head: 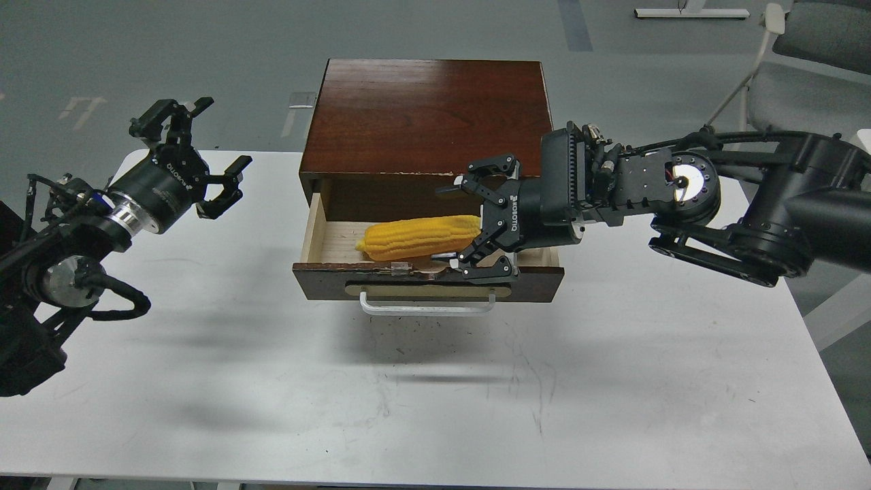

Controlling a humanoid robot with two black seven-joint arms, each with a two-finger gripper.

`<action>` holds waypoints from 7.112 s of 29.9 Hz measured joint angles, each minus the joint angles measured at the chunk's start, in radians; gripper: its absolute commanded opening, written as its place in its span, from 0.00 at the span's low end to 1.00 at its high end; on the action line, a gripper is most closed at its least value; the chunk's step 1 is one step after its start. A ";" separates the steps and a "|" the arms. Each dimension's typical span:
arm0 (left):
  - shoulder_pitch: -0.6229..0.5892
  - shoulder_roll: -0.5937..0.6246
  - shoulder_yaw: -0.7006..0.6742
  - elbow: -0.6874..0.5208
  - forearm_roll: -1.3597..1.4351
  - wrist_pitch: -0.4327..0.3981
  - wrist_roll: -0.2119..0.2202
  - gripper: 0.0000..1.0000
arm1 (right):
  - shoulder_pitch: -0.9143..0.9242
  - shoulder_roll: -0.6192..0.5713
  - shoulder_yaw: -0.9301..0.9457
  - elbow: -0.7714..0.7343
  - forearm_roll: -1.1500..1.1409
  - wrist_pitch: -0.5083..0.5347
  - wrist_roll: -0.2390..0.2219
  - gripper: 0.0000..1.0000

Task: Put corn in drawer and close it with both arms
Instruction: 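Carry the corn over the open drawer and release it inside, then raise the right gripper away from the drawer and retract it, then bring the left gripper down in front of the drawer handle, then move the left gripper against the drawer front near the handle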

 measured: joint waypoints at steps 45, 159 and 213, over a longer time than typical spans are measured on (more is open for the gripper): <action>-0.044 0.039 0.005 0.015 0.048 0.000 -0.146 0.98 | -0.130 -0.176 0.497 -0.368 2.129 0.653 -0.347 1.00; 0.059 0.083 0.456 -0.663 2.063 0.874 -0.196 0.00 | -0.510 -0.092 0.530 -0.749 2.225 0.649 -0.340 1.00; 0.121 0.100 0.377 -0.631 2.063 0.875 -0.154 0.00 | -0.527 -0.080 0.530 -0.749 2.223 0.651 -0.340 1.00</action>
